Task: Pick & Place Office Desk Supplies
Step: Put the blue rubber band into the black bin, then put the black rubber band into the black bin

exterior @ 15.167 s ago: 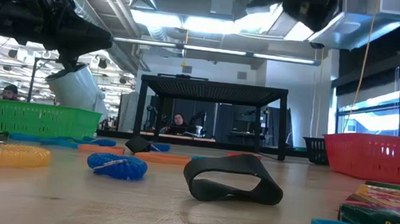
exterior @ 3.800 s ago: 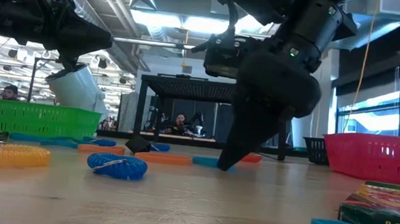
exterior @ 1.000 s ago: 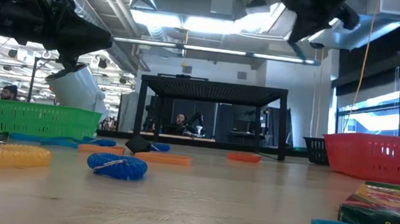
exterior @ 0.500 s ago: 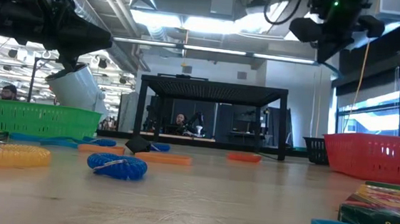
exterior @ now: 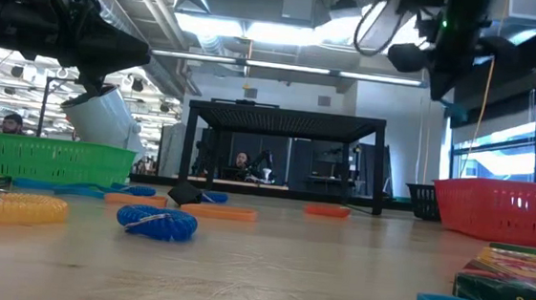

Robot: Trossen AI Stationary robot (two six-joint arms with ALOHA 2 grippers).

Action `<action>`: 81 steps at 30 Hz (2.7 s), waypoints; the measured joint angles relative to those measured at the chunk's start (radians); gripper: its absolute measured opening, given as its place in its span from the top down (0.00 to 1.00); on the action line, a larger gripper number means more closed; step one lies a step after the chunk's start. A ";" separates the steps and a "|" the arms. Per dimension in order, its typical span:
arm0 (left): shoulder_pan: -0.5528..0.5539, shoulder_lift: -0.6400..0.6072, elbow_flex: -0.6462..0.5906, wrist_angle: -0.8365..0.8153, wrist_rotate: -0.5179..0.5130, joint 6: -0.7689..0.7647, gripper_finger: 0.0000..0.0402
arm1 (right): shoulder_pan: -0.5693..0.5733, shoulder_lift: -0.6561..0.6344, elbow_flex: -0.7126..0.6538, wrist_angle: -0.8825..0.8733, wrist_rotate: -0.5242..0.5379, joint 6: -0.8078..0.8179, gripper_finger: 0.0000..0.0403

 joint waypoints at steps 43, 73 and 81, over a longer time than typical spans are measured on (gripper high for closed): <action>0.000 0.000 0.000 0.000 0.000 0.000 0.77 | 0.001 0.002 -0.461 0.447 -0.185 0.053 0.66; 0.000 0.000 0.000 0.000 0.000 -0.001 0.77 | 0.062 0.002 -0.329 0.344 -0.350 -0.074 0.44; 0.000 0.000 0.000 0.000 0.000 0.000 0.77 | 0.253 0.001 -0.135 0.368 -0.666 -0.103 0.51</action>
